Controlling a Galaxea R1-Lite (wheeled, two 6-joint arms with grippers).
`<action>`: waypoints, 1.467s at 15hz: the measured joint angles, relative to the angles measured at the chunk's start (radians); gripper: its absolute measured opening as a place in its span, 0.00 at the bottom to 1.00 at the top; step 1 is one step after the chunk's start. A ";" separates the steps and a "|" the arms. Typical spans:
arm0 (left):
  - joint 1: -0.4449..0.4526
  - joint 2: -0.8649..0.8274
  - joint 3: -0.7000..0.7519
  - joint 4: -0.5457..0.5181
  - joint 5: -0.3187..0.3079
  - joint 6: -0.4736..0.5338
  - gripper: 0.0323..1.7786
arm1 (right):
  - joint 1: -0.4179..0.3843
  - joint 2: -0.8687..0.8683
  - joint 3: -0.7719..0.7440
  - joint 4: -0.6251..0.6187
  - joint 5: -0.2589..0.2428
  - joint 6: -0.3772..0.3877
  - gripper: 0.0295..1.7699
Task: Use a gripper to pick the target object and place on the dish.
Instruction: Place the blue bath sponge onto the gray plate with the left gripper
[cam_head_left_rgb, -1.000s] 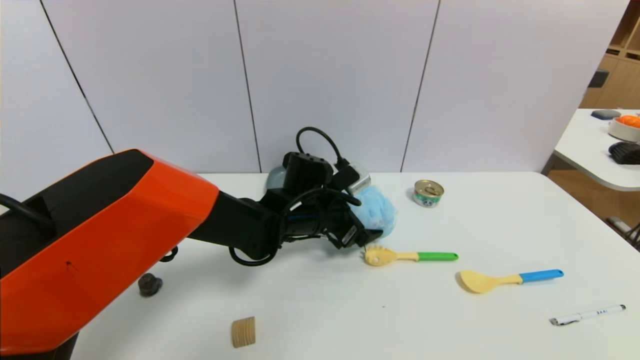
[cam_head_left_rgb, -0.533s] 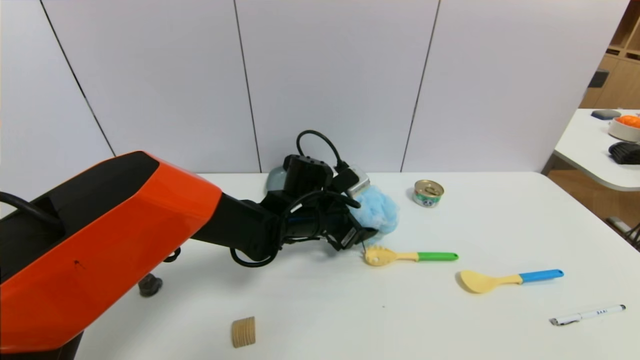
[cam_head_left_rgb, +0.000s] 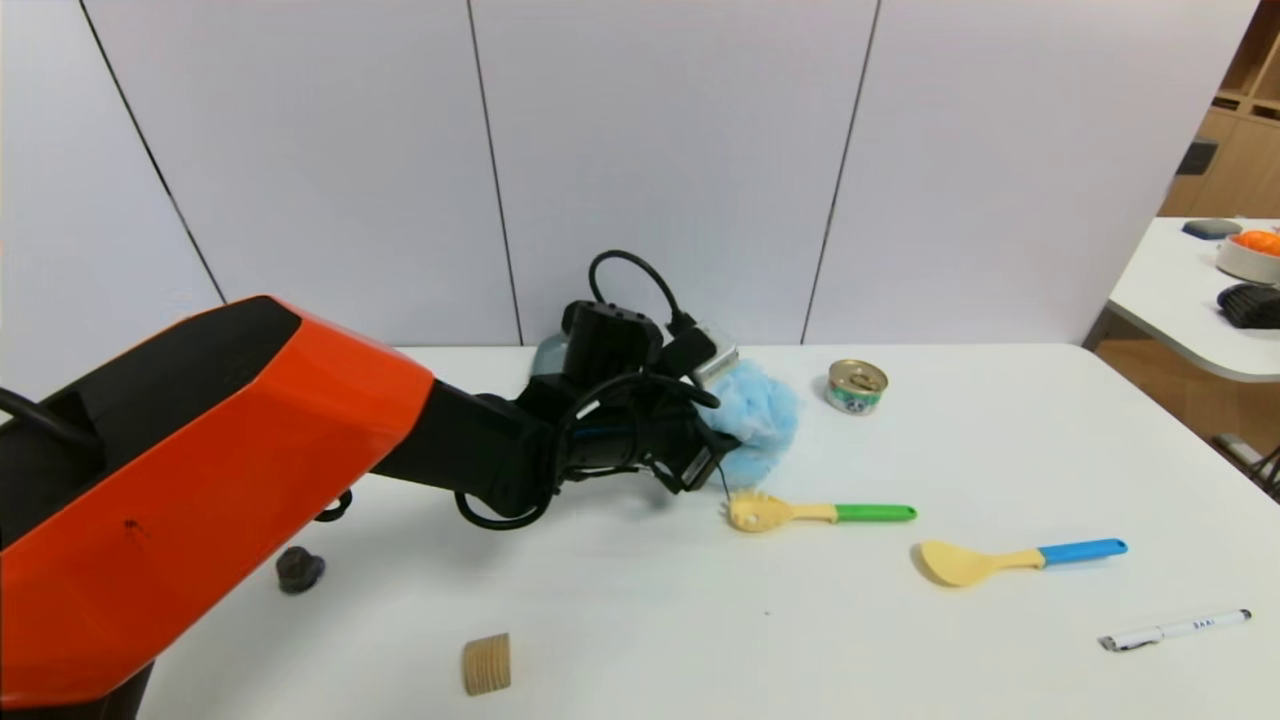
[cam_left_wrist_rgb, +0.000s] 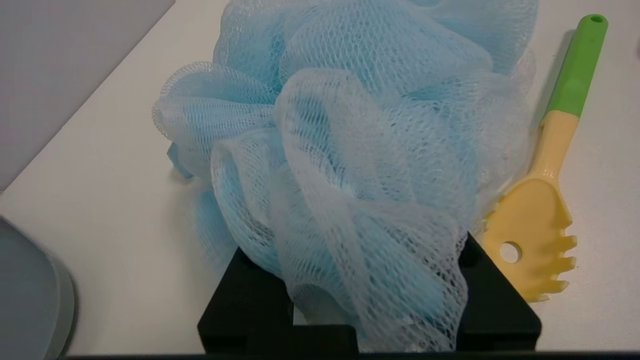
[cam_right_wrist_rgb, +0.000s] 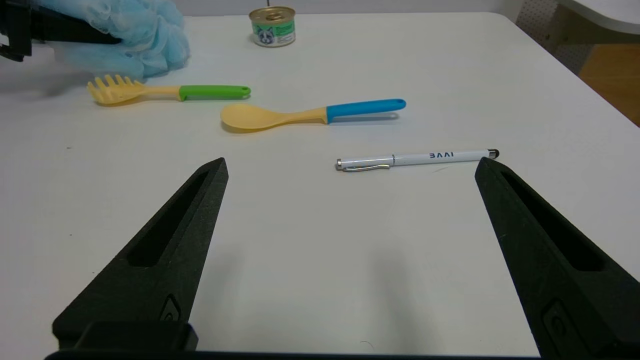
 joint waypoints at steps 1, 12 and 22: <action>0.011 -0.011 0.000 0.001 0.001 0.005 0.36 | 0.000 0.000 0.000 0.000 0.000 0.000 0.97; 0.282 -0.108 0.002 -0.028 0.004 0.042 0.29 | 0.000 0.000 0.000 0.000 0.000 0.000 0.97; 0.354 0.001 -0.001 -0.132 0.003 0.026 0.25 | 0.000 0.000 0.000 0.000 0.000 0.000 0.97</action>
